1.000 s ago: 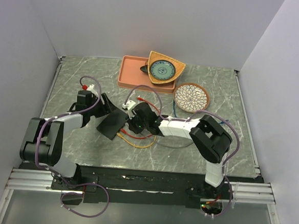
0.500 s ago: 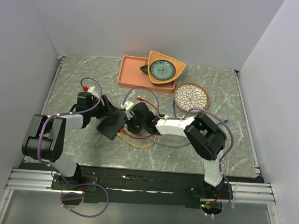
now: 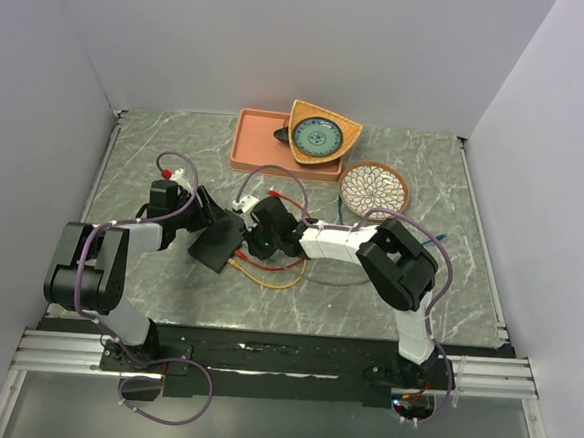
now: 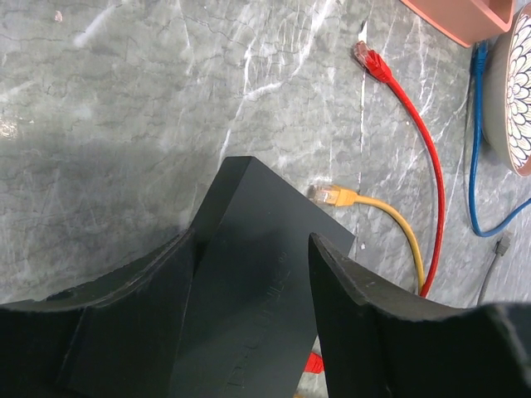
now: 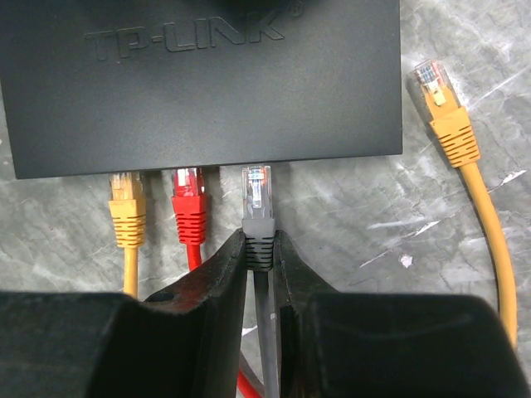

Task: Insert the plug into the switch port

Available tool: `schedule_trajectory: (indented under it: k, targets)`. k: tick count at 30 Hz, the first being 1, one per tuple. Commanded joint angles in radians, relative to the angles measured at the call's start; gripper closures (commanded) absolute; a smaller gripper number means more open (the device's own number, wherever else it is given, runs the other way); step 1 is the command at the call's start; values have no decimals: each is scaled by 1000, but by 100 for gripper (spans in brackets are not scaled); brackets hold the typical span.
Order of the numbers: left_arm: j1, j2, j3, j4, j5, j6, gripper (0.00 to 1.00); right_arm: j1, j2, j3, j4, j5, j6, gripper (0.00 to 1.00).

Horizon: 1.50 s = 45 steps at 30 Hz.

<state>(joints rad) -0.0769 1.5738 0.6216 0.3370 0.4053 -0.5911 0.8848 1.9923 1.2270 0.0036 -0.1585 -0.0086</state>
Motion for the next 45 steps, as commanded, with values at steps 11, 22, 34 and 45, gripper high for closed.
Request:
schedule_trajectory:
  k: [11, 22, 34, 45]
  targets:
    - [0, 23, 17, 42, 63, -6, 39, 6, 60, 112, -86, 45, -51, 100]
    - [0, 29, 27, 36, 76, -9, 39, 23, 62, 135, -93, 21, -74, 100]
    - [0, 51, 36, 26, 89, -13, 39, 34, 42, 121, -66, -19, -114, 100]
    - [0, 60, 29, 27, 107, -6, 40, 37, 51, 149, -36, 19, -110, 100]
